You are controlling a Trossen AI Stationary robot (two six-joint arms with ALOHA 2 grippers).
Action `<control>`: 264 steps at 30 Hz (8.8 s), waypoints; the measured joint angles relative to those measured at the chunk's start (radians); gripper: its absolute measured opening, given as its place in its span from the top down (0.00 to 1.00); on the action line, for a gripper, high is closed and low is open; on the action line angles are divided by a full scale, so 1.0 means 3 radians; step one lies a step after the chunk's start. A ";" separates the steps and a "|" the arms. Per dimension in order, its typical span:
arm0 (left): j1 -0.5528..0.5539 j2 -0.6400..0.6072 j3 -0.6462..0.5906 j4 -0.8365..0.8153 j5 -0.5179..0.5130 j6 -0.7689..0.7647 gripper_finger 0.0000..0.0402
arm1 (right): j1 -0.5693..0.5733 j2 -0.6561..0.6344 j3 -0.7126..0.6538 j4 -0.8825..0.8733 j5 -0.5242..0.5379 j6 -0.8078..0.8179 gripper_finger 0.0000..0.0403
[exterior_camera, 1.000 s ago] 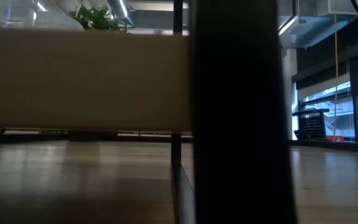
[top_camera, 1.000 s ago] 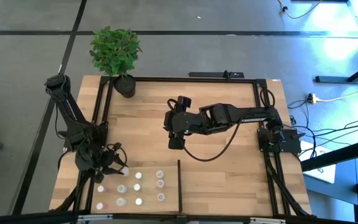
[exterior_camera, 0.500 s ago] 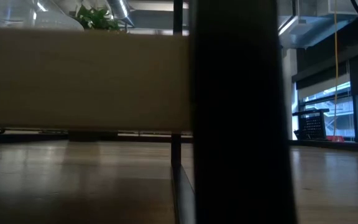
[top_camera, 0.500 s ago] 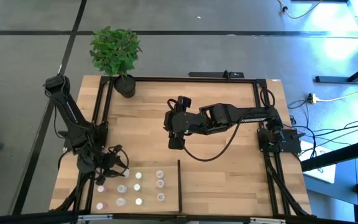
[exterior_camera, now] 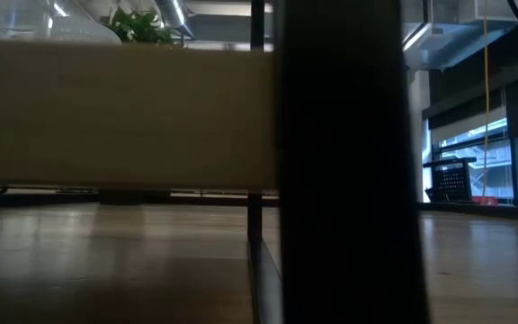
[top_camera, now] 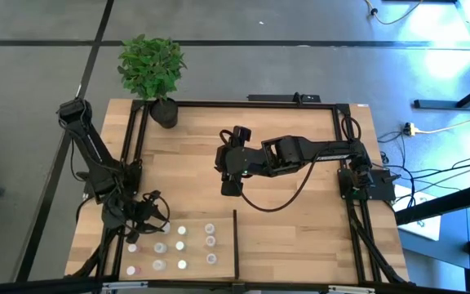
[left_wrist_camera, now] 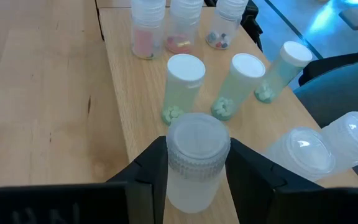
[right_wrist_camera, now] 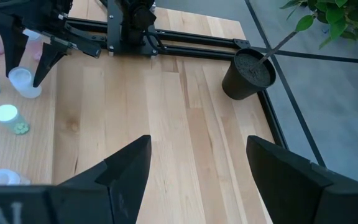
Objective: Pick and place medicine bottles onto shelf by color
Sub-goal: Put the white pill bottle on the shelf aligned with the other white pill bottles
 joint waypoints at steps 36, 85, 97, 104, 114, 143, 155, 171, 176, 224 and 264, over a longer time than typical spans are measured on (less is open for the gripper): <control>-0.0003 -0.0001 0.0000 0.0025 0.0117 -0.0172 0.43 | 0.0000 0.0000 0.0000 -0.0001 0.0000 0.0000 0.34; 0.0033 -0.0369 0.0060 0.0015 -0.0492 -0.0169 0.44 | -0.0001 0.0000 0.0000 -0.0001 0.0000 -0.0001 0.34; 0.0635 -0.0130 0.0574 -0.1009 -0.0253 -0.0979 0.44 | 0.0000 0.0000 0.0000 0.0000 0.0000 0.0000 0.34; 0.0906 0.0318 0.0998 -0.1419 0.0039 -0.1067 0.44 | -0.0001 0.0000 0.0000 0.0000 0.0000 0.0000 0.34; 0.0978 0.1034 0.1511 -0.2128 0.0378 -0.1452 0.44 | -0.0001 0.0000 0.0000 0.0000 0.0000 0.0000 0.34; 0.0993 0.1408 0.1640 -0.2074 0.0514 -0.1745 0.27 | 0.0000 0.0000 0.0000 0.0000 0.0000 -0.0001 0.34; 0.0993 0.1570 0.1639 -0.2001 0.0557 -0.1740 0.27 | -0.0001 0.0000 0.0000 0.0001 0.0000 -0.0001 0.34; 0.1041 0.1723 0.1638 -0.1878 0.0547 -0.1736 0.27 | -0.0001 0.0000 0.0000 0.0001 0.0000 -0.0001 0.34; 0.1044 0.1723 0.1638 -0.1879 0.0545 -0.1713 0.27 | 0.0000 0.0000 0.0000 0.0000 0.0000 -0.0001 0.34; 0.0935 0.1804 0.1637 -0.1847 0.0329 -0.1660 0.82 | 0.0000 0.0001 0.0000 0.0005 0.0000 0.0000 0.34; 0.0591 0.1064 0.1637 -0.2349 0.0266 -0.4575 0.17 | -0.0001 0.0001 0.0000 0.0009 0.0000 -0.0001 0.34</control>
